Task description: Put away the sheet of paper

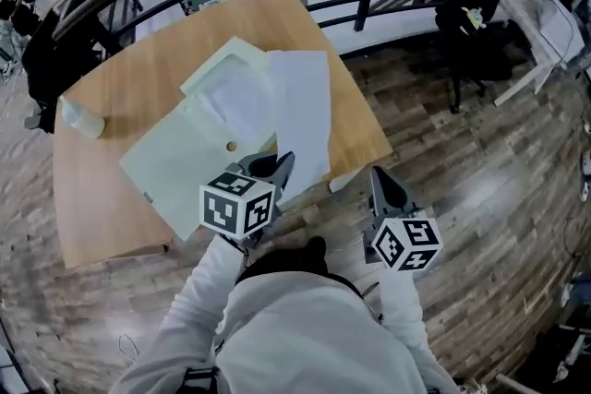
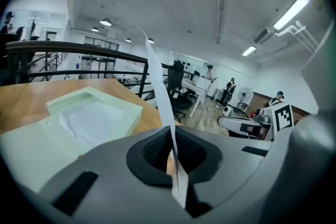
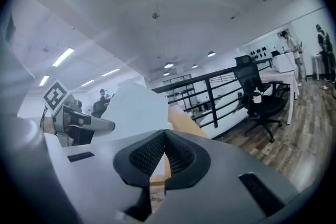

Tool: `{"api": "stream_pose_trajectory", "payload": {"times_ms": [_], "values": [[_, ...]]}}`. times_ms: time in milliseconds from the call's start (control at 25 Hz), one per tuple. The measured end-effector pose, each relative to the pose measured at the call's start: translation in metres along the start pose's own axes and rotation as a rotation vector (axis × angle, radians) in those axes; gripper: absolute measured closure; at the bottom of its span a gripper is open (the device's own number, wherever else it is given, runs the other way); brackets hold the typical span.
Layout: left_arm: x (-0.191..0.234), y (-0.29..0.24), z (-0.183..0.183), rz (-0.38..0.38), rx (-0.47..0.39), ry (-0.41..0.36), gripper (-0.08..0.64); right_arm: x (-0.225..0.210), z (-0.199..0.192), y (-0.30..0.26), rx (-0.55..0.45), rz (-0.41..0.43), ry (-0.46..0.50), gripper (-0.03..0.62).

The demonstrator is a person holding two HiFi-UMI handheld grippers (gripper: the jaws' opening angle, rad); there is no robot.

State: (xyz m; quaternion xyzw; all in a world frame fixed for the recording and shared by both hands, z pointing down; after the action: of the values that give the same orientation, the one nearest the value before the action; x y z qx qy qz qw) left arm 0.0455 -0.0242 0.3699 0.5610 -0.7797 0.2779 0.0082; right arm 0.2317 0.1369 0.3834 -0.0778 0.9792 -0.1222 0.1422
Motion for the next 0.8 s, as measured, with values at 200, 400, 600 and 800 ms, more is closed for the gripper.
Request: {"api": "stream_pose_trajectory", "payload": {"times_ms": [200, 400, 600, 800], "values": [[0.027, 0.030, 0.007, 0.149, -0.107, 0.103, 0.543, 0.004, 0.006, -0.029, 0.028, 0.146, 0.036, 0.566], [0.055, 0.063, 0.004, 0.280, -0.188, 0.211, 0.543, 0.017, 0.012, -0.063, 0.054, 0.261, 0.060, 0.566], [0.079, 0.084, -0.006, 0.372, -0.236, 0.266, 0.543, 0.037, 0.015, -0.095, 0.078, 0.345, 0.096, 0.566], [0.104, 0.097, -0.008, 0.441, -0.275, 0.306, 0.543, 0.053, 0.017, -0.120, 0.104, 0.393, 0.116, 0.565]]}}
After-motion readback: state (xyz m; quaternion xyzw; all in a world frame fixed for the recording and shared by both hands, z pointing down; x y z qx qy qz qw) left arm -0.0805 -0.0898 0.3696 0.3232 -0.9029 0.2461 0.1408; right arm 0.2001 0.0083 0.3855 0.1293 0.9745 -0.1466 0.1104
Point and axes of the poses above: the fingertips, and each gripper's own axes: y backward along the fingers, x to its left, z out of its top, the point moved 8 cm from there along y, backward along the fingers, and after that the axes turned 3 degrees about -x, right-handed, at the moved point
